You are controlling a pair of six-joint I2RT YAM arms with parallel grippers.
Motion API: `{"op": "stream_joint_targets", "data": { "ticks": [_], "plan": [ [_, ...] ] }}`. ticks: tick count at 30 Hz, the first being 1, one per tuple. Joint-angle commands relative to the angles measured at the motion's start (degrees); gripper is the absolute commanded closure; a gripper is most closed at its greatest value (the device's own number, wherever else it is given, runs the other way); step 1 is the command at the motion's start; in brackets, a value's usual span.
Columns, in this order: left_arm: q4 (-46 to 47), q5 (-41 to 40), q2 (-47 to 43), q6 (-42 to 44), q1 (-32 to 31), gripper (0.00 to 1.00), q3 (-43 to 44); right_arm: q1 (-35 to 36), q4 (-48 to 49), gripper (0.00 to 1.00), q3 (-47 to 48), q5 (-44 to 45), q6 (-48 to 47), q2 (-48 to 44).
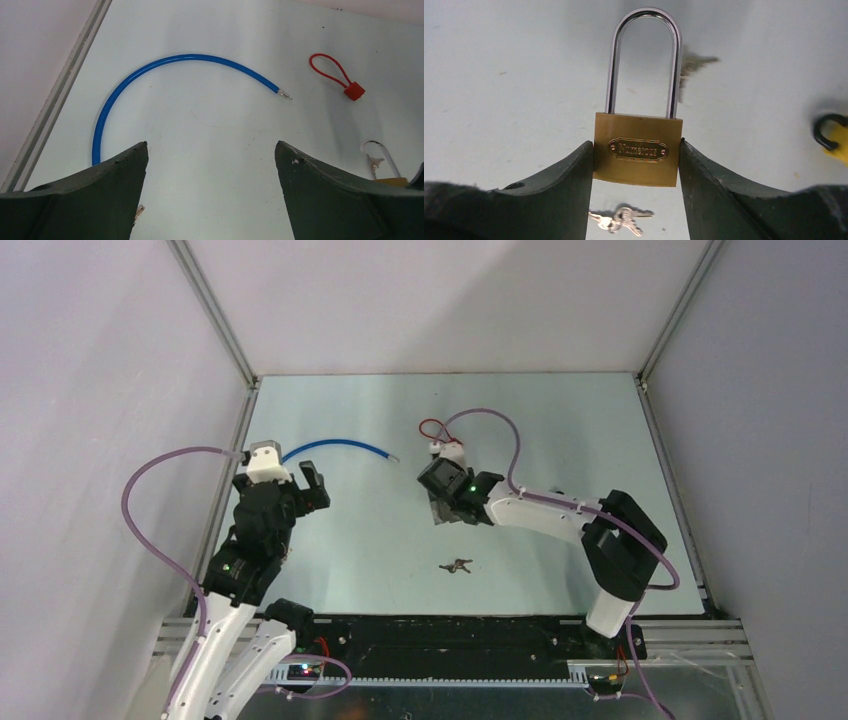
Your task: Unlock with the key
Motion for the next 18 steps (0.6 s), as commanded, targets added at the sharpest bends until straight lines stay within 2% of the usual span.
{"op": "stream_joint_targets", "data": {
  "ticks": [1,5,11,13,15,17,18],
  "plan": [
    [1.7,0.5,0.5,0.0,-0.3,0.0,0.2,3.9,13.1,0.82,1.2,-6.0,-9.6,2.1],
    [1.6,0.7,0.9,0.0,-0.4,0.0,0.1,4.9,15.7,0.79,2.2,-10.5,-10.6,6.6],
    [1.5,0.8,1.3,-0.1,-0.3,0.0,0.2,5.1,14.2,0.76,4.2,-12.0,-11.5,11.3],
    [1.5,0.9,1.5,-0.1,-0.3,0.0,0.3,5.1,13.6,0.69,4.4,-12.1,-11.5,11.5],
    [1.5,0.8,1.9,0.0,-0.3,0.0,0.3,5.1,13.1,0.36,4.5,-12.1,-11.6,10.9],
    [1.4,0.8,2.1,0.0,-0.3,0.0,0.2,5.1,12.4,0.19,4.5,-11.2,-11.6,9.8],
    [1.4,0.7,2.2,0.0,-0.3,0.0,0.3,5.1,11.6,0.15,4.5,-10.8,-11.2,9.2]
  ]
}}
